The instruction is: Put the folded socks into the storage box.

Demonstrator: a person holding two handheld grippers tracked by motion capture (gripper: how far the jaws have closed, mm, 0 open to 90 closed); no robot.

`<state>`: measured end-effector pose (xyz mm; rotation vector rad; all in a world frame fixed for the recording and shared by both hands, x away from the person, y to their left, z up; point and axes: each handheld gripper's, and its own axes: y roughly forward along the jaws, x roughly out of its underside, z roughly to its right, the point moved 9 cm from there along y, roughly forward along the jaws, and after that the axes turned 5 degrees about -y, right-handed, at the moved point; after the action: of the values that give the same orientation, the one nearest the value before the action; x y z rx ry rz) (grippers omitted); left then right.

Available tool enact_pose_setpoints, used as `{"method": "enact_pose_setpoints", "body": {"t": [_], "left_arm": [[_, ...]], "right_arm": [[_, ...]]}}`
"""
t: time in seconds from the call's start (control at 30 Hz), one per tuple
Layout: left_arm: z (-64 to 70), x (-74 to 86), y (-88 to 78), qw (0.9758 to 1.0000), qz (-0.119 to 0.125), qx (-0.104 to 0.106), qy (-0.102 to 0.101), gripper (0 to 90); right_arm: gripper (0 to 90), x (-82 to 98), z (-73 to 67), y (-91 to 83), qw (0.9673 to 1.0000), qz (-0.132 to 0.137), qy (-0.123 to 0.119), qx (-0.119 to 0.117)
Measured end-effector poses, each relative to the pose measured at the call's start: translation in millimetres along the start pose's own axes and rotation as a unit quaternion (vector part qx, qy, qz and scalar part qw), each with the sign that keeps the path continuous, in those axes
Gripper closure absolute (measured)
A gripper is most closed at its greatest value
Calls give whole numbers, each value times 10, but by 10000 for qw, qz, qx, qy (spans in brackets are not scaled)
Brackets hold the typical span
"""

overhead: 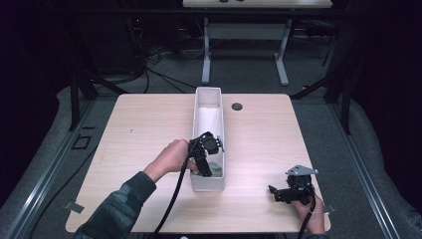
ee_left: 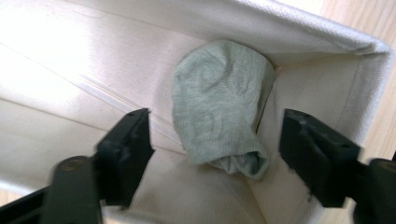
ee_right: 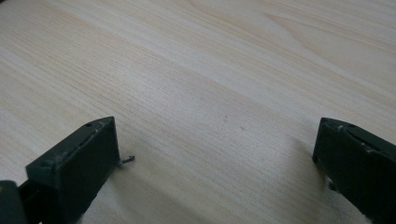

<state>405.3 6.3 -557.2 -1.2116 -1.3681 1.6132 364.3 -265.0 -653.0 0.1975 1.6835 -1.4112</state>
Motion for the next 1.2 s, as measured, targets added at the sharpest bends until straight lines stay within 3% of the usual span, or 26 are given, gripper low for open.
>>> {"method": "enact_pose_setpoints", "body": {"t": [0.07,0.27,0.47,0.5,0.63,0.77,0.97,1.2], "left_arm": [[-10,4,-39,10000,73,13,-27,173],[-2,-11,-206,9991,421,-63,-61,126],[-20,-15,-391,9963,806,-267,-163,33],[-35,3,-454,9948,938,-329,-217,19],[-51,57,-538,9930,1076,-388,-307,0],[-73,142,-646,9896,1290,-452,-445,0],[-104,288,-799,9827,1625,-604,-649,0],[-79,490,-852,9769,1799,-814,-819,0]], "right_arm": [[0,0,0,0,10000,1,-1,-1],[0,0,0,0,10000,-1,2,-1],[0,0,-1,0,10000,0,1,-1],[0,0,-1,0,10000,2,1,0],[0,0,-1,0,10000,1,5,0],[0,0,-1,0,10000,0,2,-1],[0,0,-1,0,10000,1,7,2],[0,0,-1,-1,10000,1,8,3]]}}
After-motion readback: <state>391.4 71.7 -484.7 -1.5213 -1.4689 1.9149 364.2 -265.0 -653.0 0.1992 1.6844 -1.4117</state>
